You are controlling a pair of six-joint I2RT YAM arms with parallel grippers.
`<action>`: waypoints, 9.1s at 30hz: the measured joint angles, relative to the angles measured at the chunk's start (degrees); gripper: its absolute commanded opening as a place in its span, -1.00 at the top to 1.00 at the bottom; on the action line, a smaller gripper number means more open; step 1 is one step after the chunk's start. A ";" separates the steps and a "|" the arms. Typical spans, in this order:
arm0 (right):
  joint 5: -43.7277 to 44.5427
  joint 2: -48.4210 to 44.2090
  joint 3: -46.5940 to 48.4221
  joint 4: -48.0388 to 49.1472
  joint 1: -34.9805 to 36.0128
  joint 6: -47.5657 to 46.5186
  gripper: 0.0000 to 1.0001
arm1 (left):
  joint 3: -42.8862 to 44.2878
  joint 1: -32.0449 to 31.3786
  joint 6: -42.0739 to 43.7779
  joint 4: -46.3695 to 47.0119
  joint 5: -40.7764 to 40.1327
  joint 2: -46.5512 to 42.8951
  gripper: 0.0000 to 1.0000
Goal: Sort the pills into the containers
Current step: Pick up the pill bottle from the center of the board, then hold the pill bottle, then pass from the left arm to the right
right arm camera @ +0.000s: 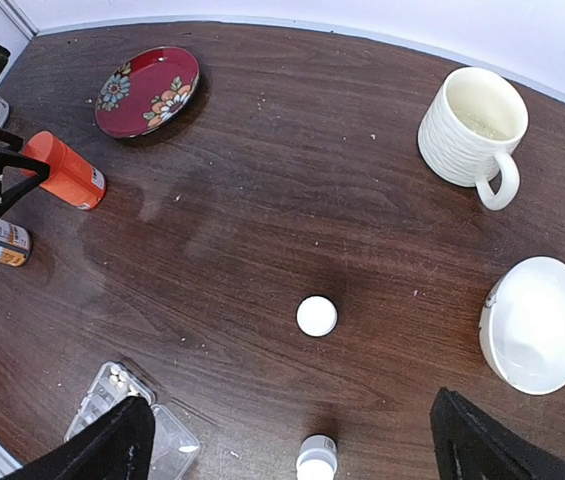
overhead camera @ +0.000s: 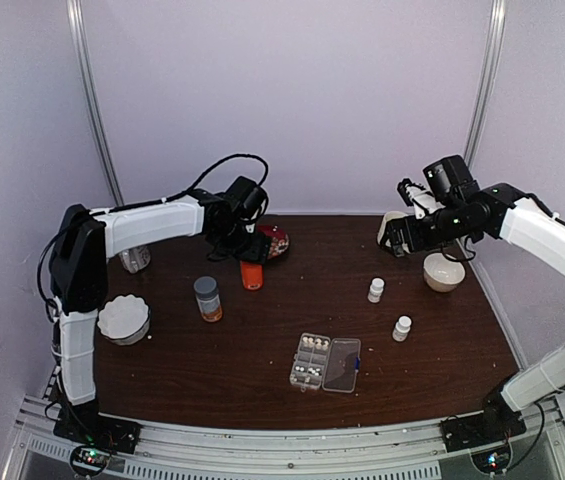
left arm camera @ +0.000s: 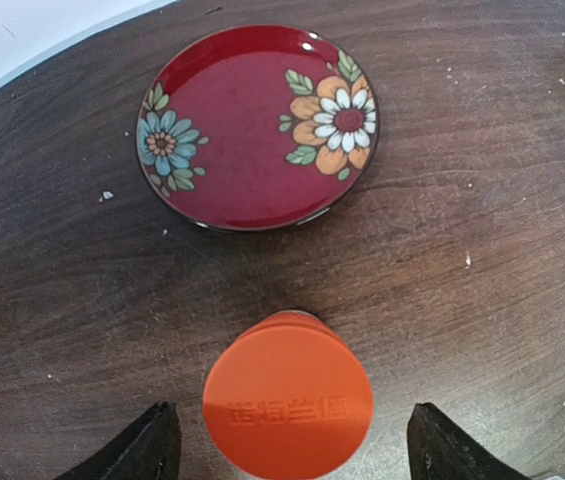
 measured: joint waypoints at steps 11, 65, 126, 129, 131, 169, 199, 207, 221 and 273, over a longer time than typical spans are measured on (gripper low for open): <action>-0.24 -0.35 -0.07 -0.02 0.00 0.00 -0.99 | 2.62 0.17 -0.09 -1.07 -0.17 2.51 -0.47; -21.53 -27.91 -30.84 60.54 25.24 -7.17 -0.95 | -5.01 -12.85 -8.76 4.66 33.22 -36.74 0.66; 1.88 -12.26 -25.51 66.62 38.66 -50.36 0.63 | -21.38 -14.82 -39.30 18.14 30.58 -45.62 1.00; 1.99 -12.26 -25.57 66.12 38.82 -51.04 0.66 | -22.62 -14.82 -40.98 18.86 30.58 -46.14 0.34; 1.97 -12.41 -25.92 66.18 38.88 -50.99 0.71 | -22.69 -14.86 -41.29 18.69 30.64 -46.16 -0.37; -34.21 -15.82 -19.37 43.74 33.59 -6.62 0.82 | -37.38 -18.78 80.15 18.64 46.58 -59.60 -0.95; -36.06 -12.72 -17.86 42.91 33.59 -5.77 0.97 | -37.38 -20.26 83.60 22.29 44.89 -55.82 0.60; -30.88 -16.44 -18.71 40.26 33.18 -24.46 1.00 | -35.67 -20.59 61.00 26.40 43.54 -52.57 0.81; -1.42 -18.27 -25.44 61.66 38.66 -60.74 1.00 | -18.93 -21.88 -5.05 17.94 27.50 -46.53 1.00; -19.65 -20.06 -18.29 36.61 37.42 -25.22 1.00 | -37.55 -21.11 70.71 21.16 37.62 -60.63 -0.95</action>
